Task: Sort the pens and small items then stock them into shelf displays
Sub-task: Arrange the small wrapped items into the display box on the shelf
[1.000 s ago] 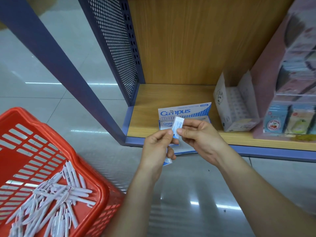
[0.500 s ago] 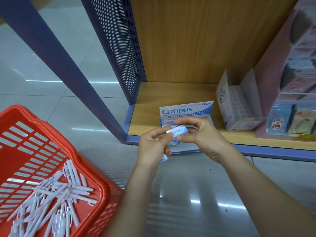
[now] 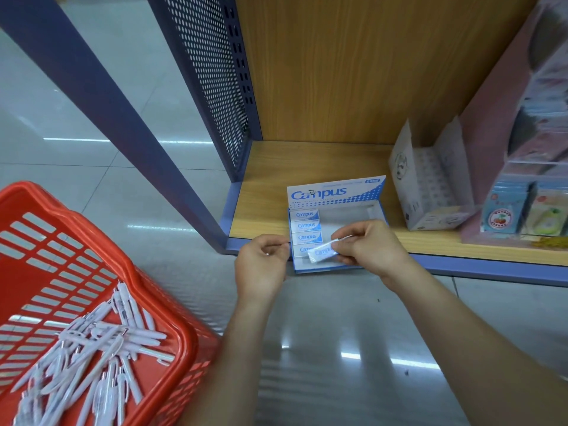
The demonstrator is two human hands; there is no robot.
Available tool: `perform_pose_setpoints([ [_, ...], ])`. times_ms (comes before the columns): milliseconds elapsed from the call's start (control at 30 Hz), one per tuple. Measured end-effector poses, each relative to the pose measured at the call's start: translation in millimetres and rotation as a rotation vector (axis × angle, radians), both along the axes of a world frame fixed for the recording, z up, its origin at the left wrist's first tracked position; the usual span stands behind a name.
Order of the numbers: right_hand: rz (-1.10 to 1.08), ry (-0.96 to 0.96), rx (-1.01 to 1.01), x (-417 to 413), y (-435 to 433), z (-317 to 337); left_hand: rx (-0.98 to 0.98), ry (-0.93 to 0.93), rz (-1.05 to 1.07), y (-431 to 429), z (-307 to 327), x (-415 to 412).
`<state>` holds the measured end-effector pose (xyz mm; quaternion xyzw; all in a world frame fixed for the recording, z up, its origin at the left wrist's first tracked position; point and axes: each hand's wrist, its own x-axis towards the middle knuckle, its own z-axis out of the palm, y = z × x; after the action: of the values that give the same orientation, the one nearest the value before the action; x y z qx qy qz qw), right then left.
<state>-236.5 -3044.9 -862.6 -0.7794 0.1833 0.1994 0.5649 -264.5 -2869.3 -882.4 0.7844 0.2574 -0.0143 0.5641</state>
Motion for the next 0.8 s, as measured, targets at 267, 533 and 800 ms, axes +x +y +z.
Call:
perform_pose_setpoints([
  [267, 0.138, -0.079, -0.490, -4.2, 16.8, -6.8, 0.098, 0.147, -0.156, -2.6, -18.4, -9.3],
  [533, 0.242, -0.141, -0.598, -7.3, 32.6, -18.9, 0.142, 0.167, -0.169, -4.8, -13.7, -10.0],
  [800, 0.227, -0.166, -0.551, -7.4, 33.5, -21.1, 0.122, 0.166, -0.156, -5.5, -13.8, -9.8],
])
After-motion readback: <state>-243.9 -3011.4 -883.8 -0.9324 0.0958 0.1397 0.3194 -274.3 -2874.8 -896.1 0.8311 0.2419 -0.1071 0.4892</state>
